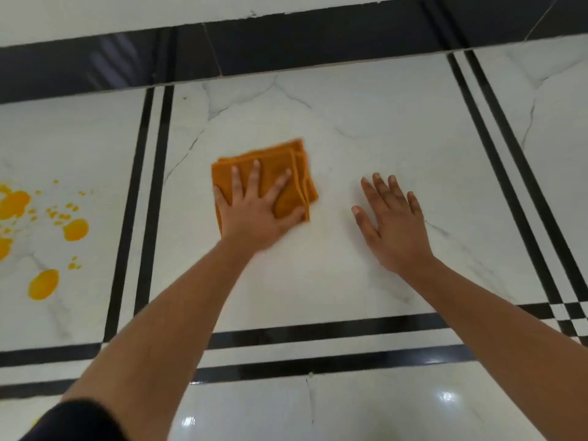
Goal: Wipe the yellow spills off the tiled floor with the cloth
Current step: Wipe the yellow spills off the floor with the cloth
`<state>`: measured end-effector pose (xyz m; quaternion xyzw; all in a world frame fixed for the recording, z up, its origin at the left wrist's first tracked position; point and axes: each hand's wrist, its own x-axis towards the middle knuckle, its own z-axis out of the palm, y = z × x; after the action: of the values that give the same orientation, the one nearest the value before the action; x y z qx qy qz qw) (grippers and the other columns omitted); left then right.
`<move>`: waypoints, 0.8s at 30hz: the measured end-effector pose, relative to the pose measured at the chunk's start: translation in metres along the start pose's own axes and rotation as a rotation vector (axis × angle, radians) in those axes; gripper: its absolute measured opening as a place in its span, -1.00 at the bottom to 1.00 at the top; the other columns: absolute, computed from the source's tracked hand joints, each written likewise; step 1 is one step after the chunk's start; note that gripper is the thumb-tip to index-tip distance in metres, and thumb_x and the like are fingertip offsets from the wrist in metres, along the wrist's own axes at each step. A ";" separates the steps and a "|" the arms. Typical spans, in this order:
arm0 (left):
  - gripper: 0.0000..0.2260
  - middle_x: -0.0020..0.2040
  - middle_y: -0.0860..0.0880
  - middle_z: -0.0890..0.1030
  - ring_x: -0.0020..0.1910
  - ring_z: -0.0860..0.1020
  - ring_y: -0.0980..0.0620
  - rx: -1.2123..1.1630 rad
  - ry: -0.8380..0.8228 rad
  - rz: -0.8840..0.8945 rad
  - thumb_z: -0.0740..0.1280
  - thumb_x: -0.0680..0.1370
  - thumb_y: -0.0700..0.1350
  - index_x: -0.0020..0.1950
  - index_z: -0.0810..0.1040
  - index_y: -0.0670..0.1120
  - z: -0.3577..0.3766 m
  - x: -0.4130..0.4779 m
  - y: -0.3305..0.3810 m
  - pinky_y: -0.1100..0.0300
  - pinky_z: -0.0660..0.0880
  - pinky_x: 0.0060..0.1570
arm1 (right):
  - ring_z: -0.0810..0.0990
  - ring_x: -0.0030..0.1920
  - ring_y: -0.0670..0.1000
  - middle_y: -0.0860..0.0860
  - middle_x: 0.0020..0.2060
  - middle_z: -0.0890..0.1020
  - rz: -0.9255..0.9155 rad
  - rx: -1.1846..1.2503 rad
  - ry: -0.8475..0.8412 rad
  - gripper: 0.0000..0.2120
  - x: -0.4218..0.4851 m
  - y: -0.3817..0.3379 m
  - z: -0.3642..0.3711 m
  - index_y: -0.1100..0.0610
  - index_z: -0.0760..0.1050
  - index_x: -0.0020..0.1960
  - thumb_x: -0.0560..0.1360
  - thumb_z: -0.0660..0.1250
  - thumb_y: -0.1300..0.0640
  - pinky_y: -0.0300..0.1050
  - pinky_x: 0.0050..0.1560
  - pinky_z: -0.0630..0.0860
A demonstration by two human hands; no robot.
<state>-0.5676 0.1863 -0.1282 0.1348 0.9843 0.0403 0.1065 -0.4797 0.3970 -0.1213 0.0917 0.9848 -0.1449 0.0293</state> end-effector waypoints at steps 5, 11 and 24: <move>-0.32 0.54 -0.05 -0.19 0.48 -0.24 -0.25 -0.056 0.030 -0.148 -0.09 0.39 0.48 0.46 -0.17 0.31 -0.005 0.040 0.036 -0.38 -0.23 0.33 | -0.09 0.52 -0.02 -0.04 0.52 0.05 -0.008 0.010 -0.009 -0.27 -0.006 0.010 -0.001 -0.03 -0.02 0.52 0.42 -0.35 -0.27 -0.07 0.43 -0.22; -0.33 0.54 -0.03 0.05 0.49 -0.02 -0.25 0.094 0.096 0.390 -0.15 0.35 0.52 0.44 -0.06 0.36 0.015 -0.019 0.030 -0.38 0.02 0.33 | -0.15 0.51 -0.04 -0.05 0.53 -0.03 0.038 -0.041 -0.061 -0.25 -0.016 0.039 -0.004 -0.02 -0.12 0.52 0.40 -0.38 -0.28 -0.09 0.41 -0.28; -0.31 0.55 -0.06 -0.03 0.50 -0.08 -0.24 0.018 0.086 0.019 -0.16 0.33 0.50 0.44 -0.13 0.34 0.008 -0.037 -0.024 -0.32 -0.07 0.37 | -0.16 0.50 -0.06 -0.05 0.52 -0.03 -0.105 -0.034 -0.108 -0.28 -0.033 0.008 0.004 -0.01 -0.12 0.52 0.44 -0.37 -0.29 -0.11 0.41 -0.31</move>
<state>-0.5370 0.1530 -0.1314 0.1432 0.9870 0.0381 0.0626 -0.4452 0.3974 -0.1243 0.0312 0.9875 -0.1341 0.0765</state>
